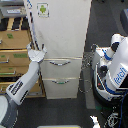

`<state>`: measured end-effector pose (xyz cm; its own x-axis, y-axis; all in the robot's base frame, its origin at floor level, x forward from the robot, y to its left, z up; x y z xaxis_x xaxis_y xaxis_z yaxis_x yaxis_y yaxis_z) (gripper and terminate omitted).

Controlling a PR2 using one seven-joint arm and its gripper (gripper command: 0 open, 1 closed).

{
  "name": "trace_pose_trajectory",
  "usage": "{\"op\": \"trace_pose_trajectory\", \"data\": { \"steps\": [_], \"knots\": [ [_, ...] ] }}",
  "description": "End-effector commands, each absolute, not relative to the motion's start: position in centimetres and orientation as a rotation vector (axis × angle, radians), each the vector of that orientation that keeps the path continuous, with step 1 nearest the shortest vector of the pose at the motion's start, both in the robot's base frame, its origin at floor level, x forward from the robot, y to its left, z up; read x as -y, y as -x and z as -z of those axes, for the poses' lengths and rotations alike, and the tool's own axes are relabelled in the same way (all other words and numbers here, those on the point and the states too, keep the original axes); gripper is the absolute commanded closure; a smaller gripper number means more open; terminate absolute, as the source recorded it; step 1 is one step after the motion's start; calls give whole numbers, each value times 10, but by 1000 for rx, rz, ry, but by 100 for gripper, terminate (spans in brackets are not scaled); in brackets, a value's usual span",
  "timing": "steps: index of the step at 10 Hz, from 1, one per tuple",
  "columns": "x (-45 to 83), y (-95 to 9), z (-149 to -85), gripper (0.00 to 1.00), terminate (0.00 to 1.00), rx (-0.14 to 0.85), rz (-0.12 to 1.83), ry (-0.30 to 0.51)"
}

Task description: Opening the fridge

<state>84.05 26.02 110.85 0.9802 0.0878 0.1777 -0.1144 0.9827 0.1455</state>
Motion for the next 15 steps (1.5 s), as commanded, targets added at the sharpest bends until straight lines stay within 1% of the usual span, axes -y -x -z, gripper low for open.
{"op": "trace_pose_trajectory", "data": {
  "steps": [1,4,5,6,12,15],
  "knots": [
    [-230,-869,-1110,0,0,175,-40,-153],
    [-243,-880,-1103,0,0,169,-39,-171],
    [-245,-881,-1104,0,0,171,-34,-153],
    [-257,-884,-1105,0,0,171,-52,-154],
    [-306,-906,-1098,0,0,156,-105,-184],
    [-298,-924,-1092,0,0,148,-99,-160]
  ]
}}
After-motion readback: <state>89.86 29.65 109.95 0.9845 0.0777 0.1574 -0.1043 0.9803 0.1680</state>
